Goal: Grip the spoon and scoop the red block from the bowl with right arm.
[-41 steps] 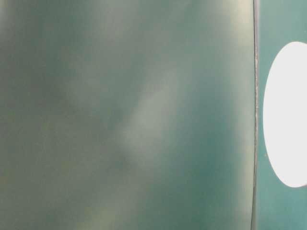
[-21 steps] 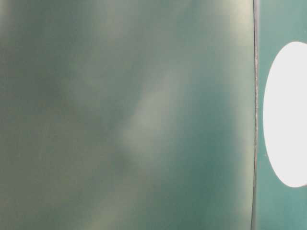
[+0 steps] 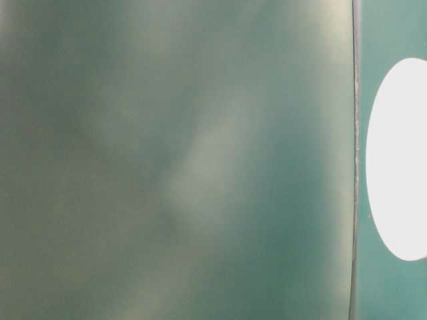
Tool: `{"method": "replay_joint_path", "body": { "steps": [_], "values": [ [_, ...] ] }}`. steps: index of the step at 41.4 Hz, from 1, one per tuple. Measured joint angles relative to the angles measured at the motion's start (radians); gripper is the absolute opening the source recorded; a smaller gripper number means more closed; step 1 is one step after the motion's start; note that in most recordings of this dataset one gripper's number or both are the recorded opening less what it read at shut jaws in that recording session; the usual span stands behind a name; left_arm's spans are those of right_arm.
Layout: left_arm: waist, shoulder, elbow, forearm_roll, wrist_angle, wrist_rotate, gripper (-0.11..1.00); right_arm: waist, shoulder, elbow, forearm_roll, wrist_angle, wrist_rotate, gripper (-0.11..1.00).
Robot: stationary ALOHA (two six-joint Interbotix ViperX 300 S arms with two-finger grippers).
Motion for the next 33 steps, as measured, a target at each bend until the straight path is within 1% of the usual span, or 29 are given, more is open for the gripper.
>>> {"method": "replay_joint_path", "body": {
  "steps": [3,6,11,26,29,33],
  "values": [
    [0.0,0.0,0.0,0.0,0.0,0.0,0.0,0.0,0.0,0.0,0.002,0.0,0.0,0.38],
    [0.0,0.0,0.0,0.0,0.0,0.0,0.0,0.0,0.0,0.0,0.002,0.0,0.0,0.34],
    [0.0,-0.002,0.0,0.002,0.0,0.0,0.0,0.0,0.0,0.0,0.002,0.0,0.0,0.24],
    [0.0,0.0,0.0,0.0,0.0,0.0,0.0,0.0,-0.002,0.0,0.002,0.0,0.0,0.24],
    [0.0,0.0,0.0,0.002,0.002,0.0,0.0,0.0,-0.012,-0.002,0.0,0.0,-0.008,0.24],
    [0.0,0.0,0.0,0.002,0.006,0.0,0.0,0.0,-0.043,-0.008,0.002,0.002,-0.034,0.24]
  ]
}}
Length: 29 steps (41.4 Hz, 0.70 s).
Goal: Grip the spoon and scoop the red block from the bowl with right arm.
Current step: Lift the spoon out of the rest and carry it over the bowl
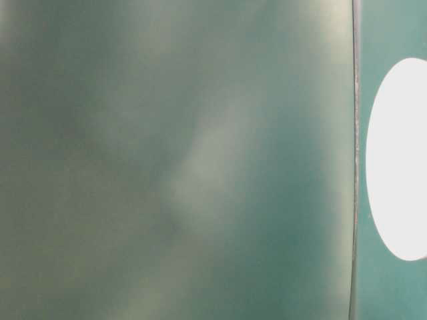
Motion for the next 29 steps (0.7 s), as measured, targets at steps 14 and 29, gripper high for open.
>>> {"method": "replay_joint_path", "body": {
  "steps": [14,29],
  "values": [
    [0.0,0.0,0.0,0.0,0.009,0.0,0.0,-0.11,-0.192,-0.017,0.0,0.112,-0.144,0.24],
    [0.0,0.0,0.0,0.0,0.021,0.0,0.0,-0.407,-0.465,-0.16,0.0,0.515,-0.497,0.24]
  ]
}}
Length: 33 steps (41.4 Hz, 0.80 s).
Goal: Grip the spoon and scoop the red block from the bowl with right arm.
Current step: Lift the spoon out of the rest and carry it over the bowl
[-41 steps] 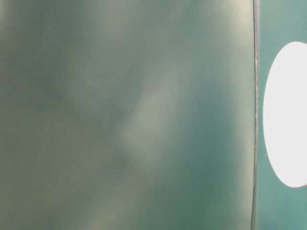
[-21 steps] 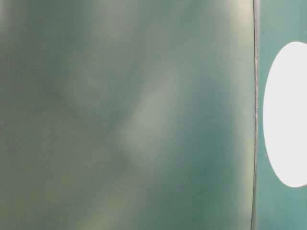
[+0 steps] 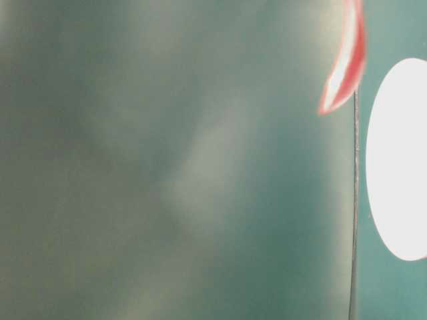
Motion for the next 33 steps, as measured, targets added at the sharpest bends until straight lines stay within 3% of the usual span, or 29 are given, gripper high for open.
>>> {"method": "replay_joint_path", "body": {
  "steps": [5,16,25,33],
  "values": [
    [0.0,0.0,0.0,-0.002,0.011,0.0,0.0,-0.141,-0.055,-0.077,0.0,0.21,-0.064,0.24],
    [0.0,0.0,0.0,-0.002,0.018,0.003,0.0,-0.391,-0.061,-0.241,-0.023,0.623,-0.072,0.24],
    [0.002,0.0,0.0,-0.002,0.026,0.005,0.0,-0.462,-0.014,-0.379,-0.066,0.81,-0.069,0.24],
    [0.002,-0.006,0.0,0.0,0.052,0.006,0.0,-0.489,0.072,-0.474,-0.074,0.933,-0.005,0.24]
  ]
}}
